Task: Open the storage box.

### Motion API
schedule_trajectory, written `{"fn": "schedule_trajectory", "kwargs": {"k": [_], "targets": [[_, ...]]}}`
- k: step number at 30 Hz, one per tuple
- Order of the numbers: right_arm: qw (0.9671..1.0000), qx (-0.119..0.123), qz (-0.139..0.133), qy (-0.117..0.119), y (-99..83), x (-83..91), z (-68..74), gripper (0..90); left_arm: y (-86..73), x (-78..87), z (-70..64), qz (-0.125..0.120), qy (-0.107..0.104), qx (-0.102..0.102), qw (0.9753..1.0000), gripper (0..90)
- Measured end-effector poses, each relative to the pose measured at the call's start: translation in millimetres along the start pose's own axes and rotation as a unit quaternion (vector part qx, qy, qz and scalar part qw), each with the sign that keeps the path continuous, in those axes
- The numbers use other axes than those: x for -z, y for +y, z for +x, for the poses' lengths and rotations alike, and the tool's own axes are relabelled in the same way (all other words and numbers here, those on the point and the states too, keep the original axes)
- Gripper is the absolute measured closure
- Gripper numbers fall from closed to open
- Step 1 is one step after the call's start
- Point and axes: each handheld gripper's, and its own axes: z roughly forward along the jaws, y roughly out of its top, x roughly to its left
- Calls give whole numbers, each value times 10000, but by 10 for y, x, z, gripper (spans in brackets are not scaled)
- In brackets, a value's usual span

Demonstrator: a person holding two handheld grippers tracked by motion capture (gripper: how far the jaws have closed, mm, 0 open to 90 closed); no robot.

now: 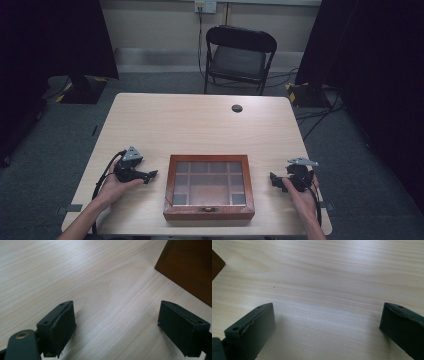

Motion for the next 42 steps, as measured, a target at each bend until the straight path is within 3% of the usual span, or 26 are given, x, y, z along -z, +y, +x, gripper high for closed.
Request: {"fn": "schedule_trajectory", "kwargs": {"k": [9,15,18,20,21,22,25,27,33,35,38,41,42], "targets": [[10000,4,-2,5,0,0,-1,0,27,17,-39,130,-9,50,9999,192],[10000,6,-2,4,0,0,-1,0,79,61,-57,180,-224,292,9992,225],[10000,6,-2,6,0,0,-1,0,117,117,-102,75,-240,304,9992,219],[10000,6,-2,6,0,0,-1,0,160,185,-137,-162,-439,408,9981,240],[10000,6,-2,6,0,0,-1,0,160,185,-137,-162,-439,408,9981,255],[10000,4,-3,7,0,0,-1,0,188,231,-166,-296,-644,495,9963,273],[10000,5,-3,6,0,0,-1,0,213,257,-185,-357,-748,505,9953,313],[10000,5,-3,6,0,0,-1,0,262,301,-237,-537,-910,563,9928,300],[10000,5,-2,6,0,0,-1,0,357,356,-329,-767,-1118,416,9899,370],[10000,4,-2,6,0,0,-1,0,439,381,-399,-928,-1285,348,9867,381],[10000,5,-2,5,0,0,-1,0,505,384,-485,-997,-1382,220,9851,395],[10000,1,-1,5,0,0,0,0,545,365,-538,-921,-1427,75,9854,397],[10000,1,-2,6,0,0,0,0,575,353,-574,-904,-1500,52,9845,397]]}}
